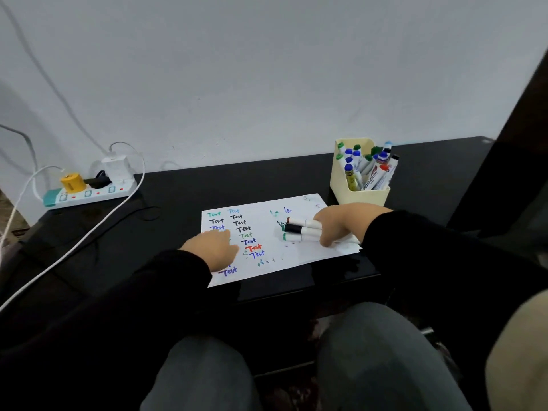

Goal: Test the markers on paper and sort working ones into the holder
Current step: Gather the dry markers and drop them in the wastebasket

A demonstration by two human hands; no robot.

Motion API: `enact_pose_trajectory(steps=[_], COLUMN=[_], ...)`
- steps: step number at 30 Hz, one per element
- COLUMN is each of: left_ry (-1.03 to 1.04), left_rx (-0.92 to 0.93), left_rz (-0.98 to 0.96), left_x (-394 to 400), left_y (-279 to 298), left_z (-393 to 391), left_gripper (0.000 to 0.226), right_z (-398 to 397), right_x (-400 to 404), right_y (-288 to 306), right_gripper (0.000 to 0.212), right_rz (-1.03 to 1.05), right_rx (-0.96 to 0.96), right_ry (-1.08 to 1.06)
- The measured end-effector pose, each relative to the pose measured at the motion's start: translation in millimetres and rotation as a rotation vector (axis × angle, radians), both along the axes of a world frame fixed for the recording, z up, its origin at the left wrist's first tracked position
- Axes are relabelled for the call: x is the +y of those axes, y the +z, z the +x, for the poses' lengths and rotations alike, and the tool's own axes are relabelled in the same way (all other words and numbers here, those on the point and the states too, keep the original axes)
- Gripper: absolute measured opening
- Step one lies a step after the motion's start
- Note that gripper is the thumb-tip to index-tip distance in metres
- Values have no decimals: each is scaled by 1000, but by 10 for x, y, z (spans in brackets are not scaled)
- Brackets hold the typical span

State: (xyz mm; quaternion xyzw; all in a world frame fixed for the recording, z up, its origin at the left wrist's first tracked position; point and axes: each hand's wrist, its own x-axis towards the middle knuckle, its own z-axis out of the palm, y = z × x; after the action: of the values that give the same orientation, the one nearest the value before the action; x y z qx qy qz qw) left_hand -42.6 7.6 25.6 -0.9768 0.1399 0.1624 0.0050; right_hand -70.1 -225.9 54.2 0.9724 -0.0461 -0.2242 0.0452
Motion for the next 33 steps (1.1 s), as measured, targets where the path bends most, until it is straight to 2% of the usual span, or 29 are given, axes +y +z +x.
enact_pose_trajectory(steps=[6,8,14,24,28,33], left_ry=[-342,-438,-591,-791,-896,-1027], left_rx=[120,167,193,273,284,293], left_rz=[46,101,61,63,75,155], left_x=[-688,-940,-1596,-2634,-3009,-3445], left_y=[472,531,558,325,181,-21], left_z=[-450,-593,-902,-1291,-1528,-1856], left_gripper=[47,48,47,47,45,45], right_z=[-309,-415,-848,-1722,-2089,-2534], right_x=[-299,-443,-951,-1902,-2275,-2670], right_y=[152,156,205,38,-189,-524], right_gripper=[52,46,45,42,34,35], right_rz=[-35,-57,-49,0,15,58], right_rx=[36,73,79,136,190,271], right_ry=[-33,-45,-159,-377,-467,-573])
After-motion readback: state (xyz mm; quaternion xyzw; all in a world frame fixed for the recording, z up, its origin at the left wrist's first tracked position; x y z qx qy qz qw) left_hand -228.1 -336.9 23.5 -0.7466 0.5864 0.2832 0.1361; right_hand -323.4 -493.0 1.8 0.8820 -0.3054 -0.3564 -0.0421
